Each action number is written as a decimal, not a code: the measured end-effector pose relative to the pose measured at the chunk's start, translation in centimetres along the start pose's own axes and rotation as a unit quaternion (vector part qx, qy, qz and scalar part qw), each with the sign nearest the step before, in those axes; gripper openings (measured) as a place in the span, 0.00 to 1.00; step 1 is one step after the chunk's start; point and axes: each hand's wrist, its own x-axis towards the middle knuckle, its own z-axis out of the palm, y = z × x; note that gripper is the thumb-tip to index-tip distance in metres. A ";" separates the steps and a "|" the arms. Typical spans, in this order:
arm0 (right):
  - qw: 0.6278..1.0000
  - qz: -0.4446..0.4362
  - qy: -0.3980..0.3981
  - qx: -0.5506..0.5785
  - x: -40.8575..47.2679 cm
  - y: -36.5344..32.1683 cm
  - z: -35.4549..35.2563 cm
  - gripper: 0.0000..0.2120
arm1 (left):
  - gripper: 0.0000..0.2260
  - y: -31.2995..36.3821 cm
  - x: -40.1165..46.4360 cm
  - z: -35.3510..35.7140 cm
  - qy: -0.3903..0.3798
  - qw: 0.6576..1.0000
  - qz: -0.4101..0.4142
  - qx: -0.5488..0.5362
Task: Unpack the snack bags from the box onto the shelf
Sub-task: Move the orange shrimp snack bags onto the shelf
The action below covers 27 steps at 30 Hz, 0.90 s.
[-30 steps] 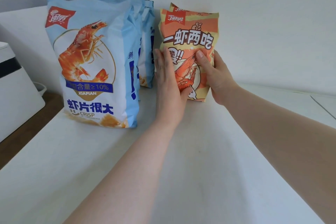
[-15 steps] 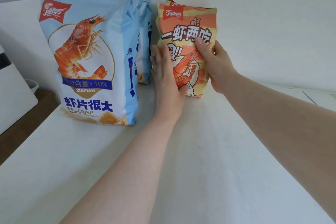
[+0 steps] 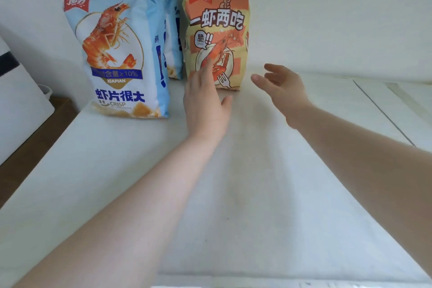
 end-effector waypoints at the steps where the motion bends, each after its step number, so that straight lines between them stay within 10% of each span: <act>1: 0.999 -0.012 -0.001 -0.035 -1.6 0.2 -0.6 0.29 | 0.34 0.6 -1.1 -0.8 -0.022 0.999 0.002 0.025; 13: 0.971 -0.069 -0.012 -0.230 -29.4 -2.7 -7.7 0.21 | 0.27 9.3 -20.4 -16.8 -0.245 0.960 0.104 0.081; 27: 0.899 0.174 -0.149 -0.372 -63.0 3.5 -7.1 0.27 | 0.31 9.8 -45.7 -25.2 -0.512 0.835 0.136 0.151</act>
